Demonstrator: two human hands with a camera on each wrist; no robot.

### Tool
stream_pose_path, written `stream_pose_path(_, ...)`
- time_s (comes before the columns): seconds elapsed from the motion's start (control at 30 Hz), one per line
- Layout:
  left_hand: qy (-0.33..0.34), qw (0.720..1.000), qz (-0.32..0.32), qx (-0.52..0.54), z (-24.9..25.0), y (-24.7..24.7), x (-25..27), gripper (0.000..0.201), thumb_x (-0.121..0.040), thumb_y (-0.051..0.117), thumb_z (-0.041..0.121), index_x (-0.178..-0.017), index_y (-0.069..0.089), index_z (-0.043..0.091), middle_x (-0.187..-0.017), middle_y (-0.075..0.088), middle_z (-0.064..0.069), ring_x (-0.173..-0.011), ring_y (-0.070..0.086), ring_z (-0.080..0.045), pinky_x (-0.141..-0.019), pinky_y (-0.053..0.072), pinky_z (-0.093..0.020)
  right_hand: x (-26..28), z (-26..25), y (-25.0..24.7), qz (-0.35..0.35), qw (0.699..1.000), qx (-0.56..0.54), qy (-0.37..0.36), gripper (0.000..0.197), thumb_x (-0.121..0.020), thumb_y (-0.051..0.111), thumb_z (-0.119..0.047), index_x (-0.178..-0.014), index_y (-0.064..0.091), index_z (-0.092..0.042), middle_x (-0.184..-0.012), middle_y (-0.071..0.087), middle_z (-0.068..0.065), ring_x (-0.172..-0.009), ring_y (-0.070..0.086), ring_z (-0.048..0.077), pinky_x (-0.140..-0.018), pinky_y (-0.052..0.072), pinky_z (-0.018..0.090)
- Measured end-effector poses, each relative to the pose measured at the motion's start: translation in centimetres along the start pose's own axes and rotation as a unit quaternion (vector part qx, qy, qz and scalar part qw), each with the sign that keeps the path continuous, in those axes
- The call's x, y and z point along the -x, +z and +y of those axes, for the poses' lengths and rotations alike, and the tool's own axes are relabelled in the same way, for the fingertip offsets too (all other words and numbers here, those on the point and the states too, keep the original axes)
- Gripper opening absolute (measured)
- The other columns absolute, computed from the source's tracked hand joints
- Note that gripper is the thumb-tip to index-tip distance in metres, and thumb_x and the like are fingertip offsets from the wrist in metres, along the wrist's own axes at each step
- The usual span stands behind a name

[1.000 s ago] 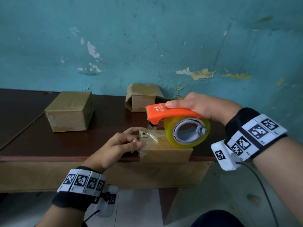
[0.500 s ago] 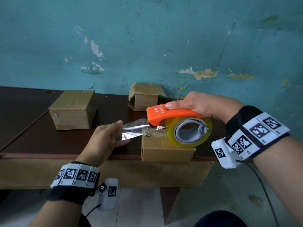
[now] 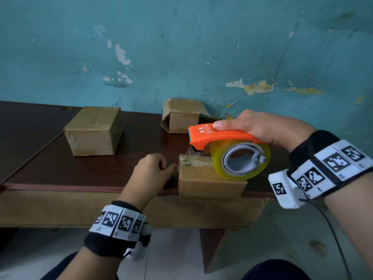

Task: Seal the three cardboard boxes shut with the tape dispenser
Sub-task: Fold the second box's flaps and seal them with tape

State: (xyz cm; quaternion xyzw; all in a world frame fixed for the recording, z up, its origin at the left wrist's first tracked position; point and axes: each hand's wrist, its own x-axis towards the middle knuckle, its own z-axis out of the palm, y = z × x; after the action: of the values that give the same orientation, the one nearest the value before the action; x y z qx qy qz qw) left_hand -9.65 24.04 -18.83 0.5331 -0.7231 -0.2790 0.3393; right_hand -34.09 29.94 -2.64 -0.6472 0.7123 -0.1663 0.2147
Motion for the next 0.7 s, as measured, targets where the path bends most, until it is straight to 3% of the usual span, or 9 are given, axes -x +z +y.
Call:
stream_pose_path(0.13, 0.011, 0.996, 0.060, -0.063, 0.7, 0.5, 1.0, 0.038, -0.096, 0.067, 0.032, -0.070, 0.041, 0.020, -0.068, 0.054, 0.000, -0.065, 0.052, -0.023, -0.054, 0.031, -0.034, 0.0, -0.2, 0.0, -0.002, 1.000, -0.003, -0.001, 0.088, -0.057, 0.058, -0.089, -0.074, 0.076, -0.004, -0.071, 0.074, 0.015, -0.057, 0.066, 0.019, -0.080, 0.054, 0.039)
stream_pose_path(0.3, 0.023, 0.972, 0.062, -0.224, 2.4, 1.6, 2.5, 0.017, -0.106, 0.047, 0.029, -0.094, 0.044, 0.017, -0.079, 0.046, 0.004, -0.084, 0.060, -0.035, -0.065, 0.037, -0.037, 0.1, -0.5, 0.1, -0.002, 1.000, 0.001, -0.001, 0.081, -0.056, 0.058, -0.089, -0.069, 0.075, -0.011, -0.067, 0.073, 0.011, -0.055, 0.065, 0.017, -0.079, 0.054, 0.038)
stream_pose_path(0.4, 0.037, 0.955, 0.038, -0.290, 3.2, 1.6, 2.8, 0.012, -0.100, 0.051, 0.015, -0.098, 0.040, 0.019, -0.092, 0.061, -0.002, -0.093, 0.068, -0.033, -0.063, 0.036, -0.035, 0.1, -0.6, 0.1, -0.001, 1.000, 0.005, 0.001, 0.080, -0.056, 0.058, -0.090, -0.067, 0.074, -0.012, -0.067, 0.073, 0.010, -0.055, 0.066, 0.017, -0.082, 0.056, 0.040)
stream_pose_path(0.5, 0.057, 0.940, 0.029, -0.334, 3.0, 1.4, 2.9, 0.028, -0.085, 0.065, 0.009, -0.090, 0.040, 0.021, -0.079, 0.066, 0.003, -0.076, 0.070, -0.024, -0.063, 0.031, -0.031, 0.0, -0.6, 0.1, -0.005, 1.000, 0.012, 0.001, 0.083, -0.057, 0.057, -0.090, -0.069, 0.075, -0.011, -0.067, 0.073, 0.011, -0.055, 0.066, 0.018, -0.086, 0.057, 0.043)
stream_pose_path(0.57, 0.092, 0.929, 0.034, -0.357, 2.9, 1.4, 3.0, 0.044, -0.063, 0.076, 0.004, -0.078, 0.039, 0.021, -0.054, 0.054, 0.006, -0.056, 0.062, -0.022, -0.066, 0.024, -0.033, 0.0, -0.7, 0.1, -0.008, 1.000, 0.015, 0.003, 0.088, -0.055, 0.056, -0.092, -0.073, 0.076, -0.007, -0.070, 0.075, 0.012, -0.057, 0.067, 0.019, -0.089, 0.057, 0.045)
stream_pose_path(0.6, 0.108, 0.920, 0.044, -0.375, 2.7, 1.4, 3.0, 0.046, -0.057, 0.076, 0.003, -0.076, 0.038, 0.021, -0.049, 0.045, 0.008, -0.053, 0.059, -0.022, -0.068, 0.022, -0.035, 0.0, -0.7, 0.1, -0.009, 1.000, 0.015, 0.005, 0.092, -0.054, 0.056, -0.092, -0.075, 0.076, -0.005, -0.072, 0.075, 0.013, -0.058, 0.068, 0.020, -0.090, 0.057, 0.046)
stream_pose_path(0.63, 0.113, 0.913, 0.046, -0.388, 2.5, 1.6, 3.0, 0.044, -0.059, 0.074, 0.004, -0.077, 0.037, 0.021, -0.050, 0.039, 0.008, -0.058, 0.059, -0.022, -0.070, 0.020, -0.036, 0.0, -0.7, 0.1, -0.009, 1.000, 0.014, 0.006, 0.095, -0.054, 0.056, -0.092, -0.077, 0.076, -0.002, -0.073, 0.076, 0.015, -0.059, 0.068, 0.021, -0.090, 0.057, 0.046)
stream_pose_path(0.7, 0.118, 0.907, 0.064, -0.399, 2.0, 2.3, 2.9, 0.032, -0.073, 0.067, 0.011, -0.084, 0.040, 0.021, -0.063, 0.048, 0.005, -0.077, 0.060, -0.025, -0.074, 0.023, -0.040, 0.0, -0.7, 0.2, -0.006, 1.000, 0.014, 0.006, 0.098, -0.053, 0.056, -0.092, -0.080, 0.076, 0.000, -0.075, 0.076, 0.016, -0.059, 0.067, 0.021, -0.091, 0.057, 0.047)
